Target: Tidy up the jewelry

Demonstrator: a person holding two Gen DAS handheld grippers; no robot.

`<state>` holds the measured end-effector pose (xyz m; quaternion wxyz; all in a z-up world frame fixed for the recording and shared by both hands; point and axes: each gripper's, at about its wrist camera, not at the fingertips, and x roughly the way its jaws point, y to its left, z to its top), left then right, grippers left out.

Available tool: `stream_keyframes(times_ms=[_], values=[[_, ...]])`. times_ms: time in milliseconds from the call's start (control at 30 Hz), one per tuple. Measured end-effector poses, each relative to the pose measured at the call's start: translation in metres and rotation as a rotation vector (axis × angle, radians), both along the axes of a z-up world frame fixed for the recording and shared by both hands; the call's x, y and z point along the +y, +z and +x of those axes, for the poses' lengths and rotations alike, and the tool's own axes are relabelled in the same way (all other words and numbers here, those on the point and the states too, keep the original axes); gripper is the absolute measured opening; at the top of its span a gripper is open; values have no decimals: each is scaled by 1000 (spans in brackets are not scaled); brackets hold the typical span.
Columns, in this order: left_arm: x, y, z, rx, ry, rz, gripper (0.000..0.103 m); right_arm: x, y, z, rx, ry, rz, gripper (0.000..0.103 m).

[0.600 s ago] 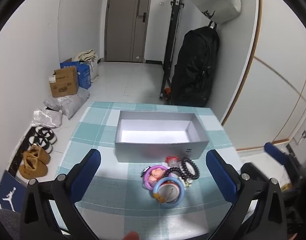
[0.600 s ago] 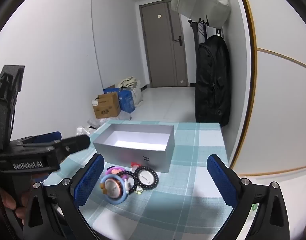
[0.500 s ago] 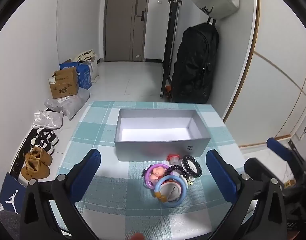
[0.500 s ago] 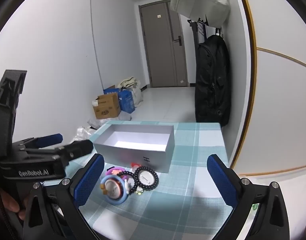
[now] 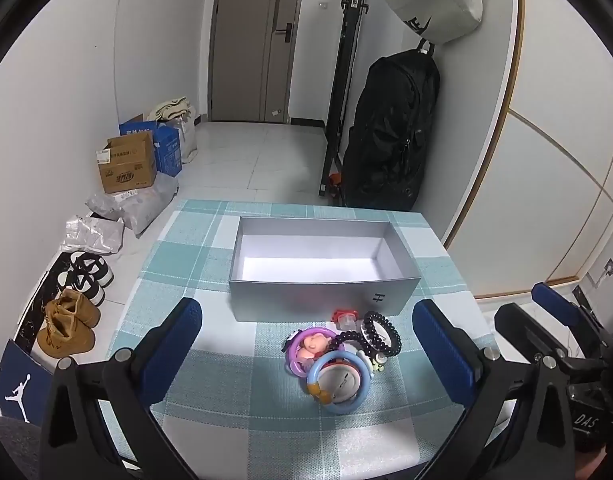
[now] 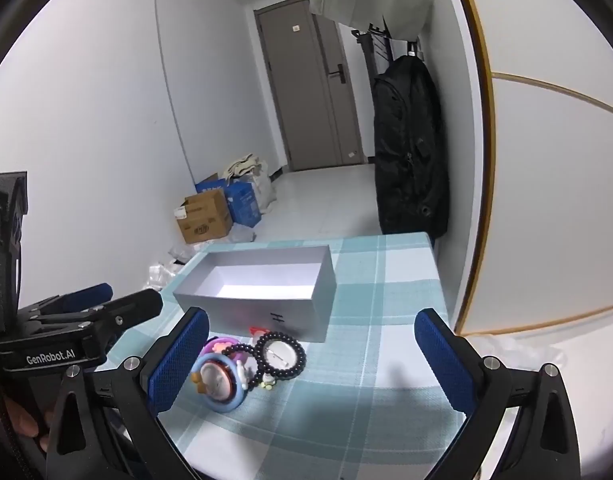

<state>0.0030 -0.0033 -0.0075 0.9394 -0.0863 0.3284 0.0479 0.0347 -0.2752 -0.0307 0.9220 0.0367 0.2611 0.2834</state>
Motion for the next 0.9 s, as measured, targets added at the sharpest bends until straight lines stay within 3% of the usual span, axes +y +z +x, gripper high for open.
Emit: stream_keyframes(times_ms=[900], values=[[2,-2,-2,6,1,1,102,4,-7,5,38,-12,-7,103]])
